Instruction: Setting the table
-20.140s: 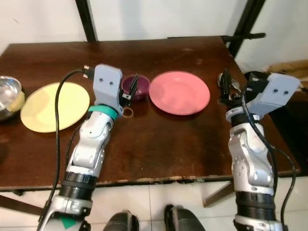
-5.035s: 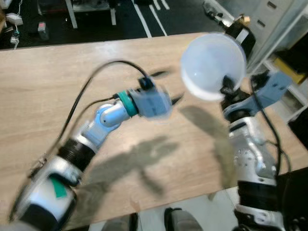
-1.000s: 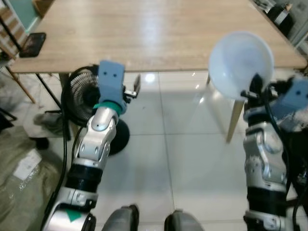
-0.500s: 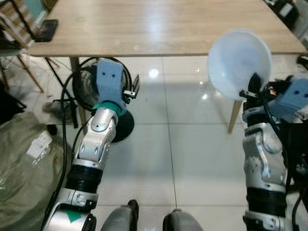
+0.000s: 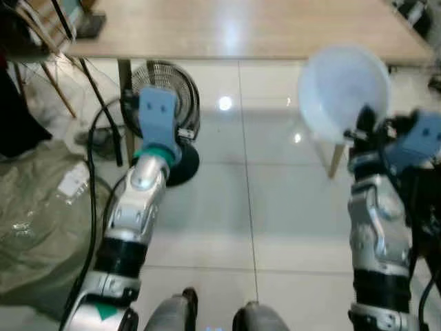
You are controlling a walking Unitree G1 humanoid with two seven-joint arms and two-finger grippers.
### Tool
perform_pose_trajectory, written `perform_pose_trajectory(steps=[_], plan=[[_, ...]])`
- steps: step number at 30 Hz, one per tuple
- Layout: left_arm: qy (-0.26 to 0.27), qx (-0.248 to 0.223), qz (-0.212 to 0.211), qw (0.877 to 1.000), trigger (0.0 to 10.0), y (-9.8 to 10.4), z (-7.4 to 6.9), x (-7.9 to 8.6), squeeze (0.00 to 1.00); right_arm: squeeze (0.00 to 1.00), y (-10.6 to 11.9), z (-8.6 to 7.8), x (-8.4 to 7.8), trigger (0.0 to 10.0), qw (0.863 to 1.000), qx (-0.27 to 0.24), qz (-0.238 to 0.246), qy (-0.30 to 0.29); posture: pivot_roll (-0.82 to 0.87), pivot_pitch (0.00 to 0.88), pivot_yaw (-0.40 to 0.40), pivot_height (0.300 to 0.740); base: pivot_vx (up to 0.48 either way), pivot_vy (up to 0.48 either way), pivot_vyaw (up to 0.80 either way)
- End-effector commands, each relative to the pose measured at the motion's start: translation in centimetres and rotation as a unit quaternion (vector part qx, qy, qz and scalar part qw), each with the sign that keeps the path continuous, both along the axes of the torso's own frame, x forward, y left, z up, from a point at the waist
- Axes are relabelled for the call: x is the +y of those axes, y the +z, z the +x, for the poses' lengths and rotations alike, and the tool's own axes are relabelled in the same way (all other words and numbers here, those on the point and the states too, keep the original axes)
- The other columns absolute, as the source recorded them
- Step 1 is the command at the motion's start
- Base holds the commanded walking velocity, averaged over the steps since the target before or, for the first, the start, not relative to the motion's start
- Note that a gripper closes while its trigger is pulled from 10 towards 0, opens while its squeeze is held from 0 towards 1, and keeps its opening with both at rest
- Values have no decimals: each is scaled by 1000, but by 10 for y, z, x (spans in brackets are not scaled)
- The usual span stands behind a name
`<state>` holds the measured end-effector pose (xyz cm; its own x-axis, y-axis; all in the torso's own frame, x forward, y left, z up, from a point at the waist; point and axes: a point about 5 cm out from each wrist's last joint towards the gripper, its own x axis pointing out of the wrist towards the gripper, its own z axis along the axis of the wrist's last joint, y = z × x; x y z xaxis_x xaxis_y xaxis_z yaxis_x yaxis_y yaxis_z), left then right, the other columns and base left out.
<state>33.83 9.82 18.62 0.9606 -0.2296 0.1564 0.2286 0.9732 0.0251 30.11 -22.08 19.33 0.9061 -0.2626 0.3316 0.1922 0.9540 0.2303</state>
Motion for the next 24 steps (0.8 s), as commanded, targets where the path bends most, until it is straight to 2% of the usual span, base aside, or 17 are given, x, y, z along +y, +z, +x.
perform_pose_trajectory(steps=[1, 24], plan=[[-2, 4, 8, 1000, 10000, -1, -1, 0, 0, 0, 0, -2, -3, 10000, 1000, 0, 0, -8, -50, 0, 48, 740, -330, 0, 0], [-6, 5, 6, 1000, 10000, -1, 0, -4, 0, 0, 0, -3, -5, 10000, 1000, 0, 0, -11, -57, 0, 47, 740, -330, 0, 0]])
